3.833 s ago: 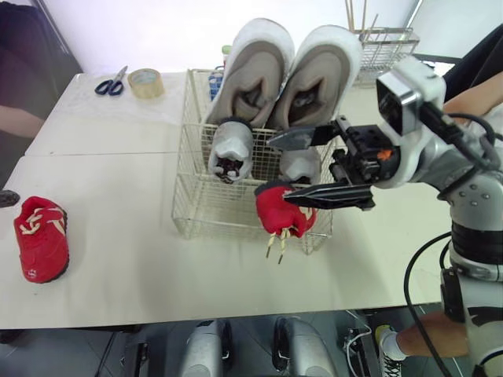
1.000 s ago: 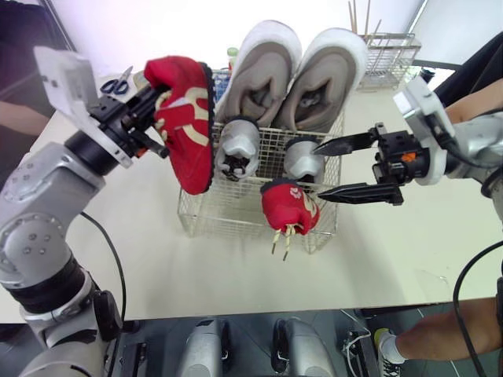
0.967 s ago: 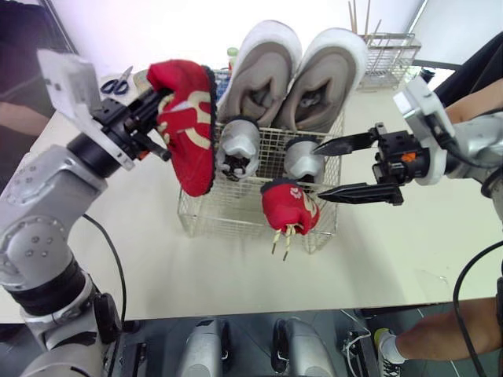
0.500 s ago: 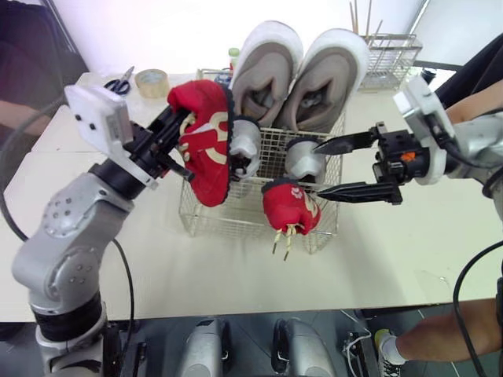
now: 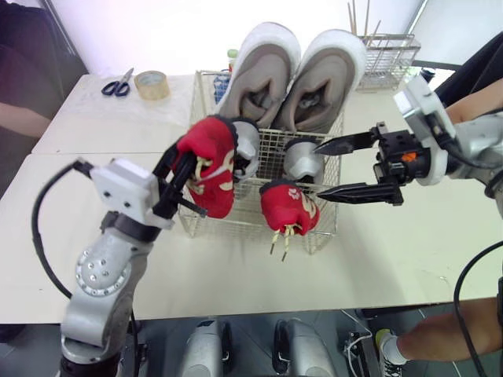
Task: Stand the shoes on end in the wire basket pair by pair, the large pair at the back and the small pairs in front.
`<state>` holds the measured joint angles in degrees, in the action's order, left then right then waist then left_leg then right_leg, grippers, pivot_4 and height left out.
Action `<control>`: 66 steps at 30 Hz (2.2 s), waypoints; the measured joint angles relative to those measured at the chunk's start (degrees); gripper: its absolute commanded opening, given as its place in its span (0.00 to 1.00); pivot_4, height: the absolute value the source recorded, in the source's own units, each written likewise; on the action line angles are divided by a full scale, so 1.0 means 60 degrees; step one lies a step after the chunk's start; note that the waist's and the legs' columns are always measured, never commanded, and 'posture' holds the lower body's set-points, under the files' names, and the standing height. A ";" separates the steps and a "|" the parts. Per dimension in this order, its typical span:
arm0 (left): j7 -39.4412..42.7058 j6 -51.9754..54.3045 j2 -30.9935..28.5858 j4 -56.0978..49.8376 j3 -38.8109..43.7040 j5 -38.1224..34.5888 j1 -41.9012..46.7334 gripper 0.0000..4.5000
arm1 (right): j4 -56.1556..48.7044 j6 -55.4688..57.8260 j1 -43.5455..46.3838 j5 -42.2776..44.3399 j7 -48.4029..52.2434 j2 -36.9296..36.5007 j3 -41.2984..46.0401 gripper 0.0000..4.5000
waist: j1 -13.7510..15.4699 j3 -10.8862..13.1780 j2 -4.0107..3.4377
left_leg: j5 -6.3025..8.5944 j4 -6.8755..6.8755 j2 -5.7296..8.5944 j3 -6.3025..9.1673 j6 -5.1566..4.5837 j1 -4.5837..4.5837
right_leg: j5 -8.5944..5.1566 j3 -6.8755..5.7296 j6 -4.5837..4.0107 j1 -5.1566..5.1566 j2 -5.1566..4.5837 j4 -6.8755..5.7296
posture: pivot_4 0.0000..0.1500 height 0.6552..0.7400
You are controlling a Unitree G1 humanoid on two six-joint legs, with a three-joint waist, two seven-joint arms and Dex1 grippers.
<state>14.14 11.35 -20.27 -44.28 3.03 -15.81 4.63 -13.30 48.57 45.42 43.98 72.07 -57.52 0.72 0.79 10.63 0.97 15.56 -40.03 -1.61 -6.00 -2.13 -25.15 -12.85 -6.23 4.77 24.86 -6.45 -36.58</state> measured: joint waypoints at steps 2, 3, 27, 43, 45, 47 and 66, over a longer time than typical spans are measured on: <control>-0.0040 -0.0696 0.0244 0.0302 -0.0222 0.0518 -0.0419 0.01 | 0.0000 0.0054 0.0068 0.0001 0.0041 -0.0018 0.0000 1.00 | -0.0002 -0.0006 -0.0013 | 0.0004 0.0001 0.0000 0.0000 -0.0006 0.0000 | 0.0002 -0.0001 -0.0005 -0.0001 -0.0003 0.0012 | 1.00 1.00; -0.0077 -0.1095 0.0379 0.0502 -0.0373 0.0812 -0.0632 0.01 | 0.0001 0.0108 0.0095 -0.0001 0.0054 -0.0060 0.0000 1.00 | -0.0001 -0.0006 -0.0014 | 0.0007 0.0002 0.0000 0.0001 -0.0010 -0.0002 | 0.0002 -0.0003 -0.0006 -0.0003 -0.0004 0.0019 | 1.00 1.00; -0.0278 -0.4387 0.1699 0.2611 -0.1140 0.2137 -0.2537 0.48 | 0.0033 0.0585 0.0513 -0.0034 0.0394 -0.0433 -0.0001 1.00 | -0.0018 -0.0052 -0.0124 | 0.0026 0.0005 -0.0001 -0.0004 -0.0038 -0.0022 | -0.0001 -0.0011 -0.0043 0.0004 -0.0043 0.0064 | 1.00 1.00; 0.0506 -0.4232 0.0472 0.1605 -0.0466 0.1783 -0.5100 0.99 | -0.0029 0.0562 0.0252 0.0008 0.0142 -0.0337 0.0056 1.00 | -0.0021 -0.0047 -0.0149 | 0.0033 0.0006 -0.0002 -0.0001 -0.0042 -0.0034 | -0.0011 -0.0015 -0.0059 0.0035 -0.0045 0.0077 | 1.00 1.00; 0.0702 -0.4299 0.0296 0.1523 -0.0245 0.1666 -0.5475 0.99 | -0.0033 0.0508 0.0222 0.0009 0.0084 -0.0296 0.0056 1.00 | -0.0017 -0.0047 -0.0149 | 0.0034 0.0006 -0.0001 -0.0001 -0.0041 -0.0036 | -0.0011 -0.0015 -0.0060 0.0059 -0.0046 0.0081 | 1.00 1.00; 0.0908 -0.4436 0.0103 0.1471 -0.0006 0.1532 -0.5775 0.99 | -0.0041 0.0391 0.0083 0.0008 0.0043 -0.0201 0.0056 1.00 | -0.0026 -0.0047 -0.0149 | 0.0035 0.0007 -0.0001 -0.0002 -0.0040 -0.0038 | -0.0012 -0.0015 -0.0060 0.0061 -0.0047 0.0084 | 1.00 1.00; 0.2323 0.0017 -0.3912 -0.0119 0.4177 -0.4204 -0.4730 0.99 | -0.0504 0.0489 -0.3046 0.0294 -0.0192 -0.1151 0.2281 1.00 | -0.0019 -0.0037 -0.0169 | 0.0033 0.0010 0.0002 -0.0015 -0.0043 -0.0038 | -0.0010 -0.0015 -0.0052 0.0012 -0.0014 0.0091 | 1.00 1.00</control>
<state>28.07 11.45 -43.75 -44.99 28.09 -41.03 -23.76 -16.32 51.50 27.14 45.75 70.92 -64.43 14.40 0.67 10.40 -0.04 15.76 -39.97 -1.59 -6.09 -2.39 -25.38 -12.91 -6.32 4.46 24.94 -6.53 -36.03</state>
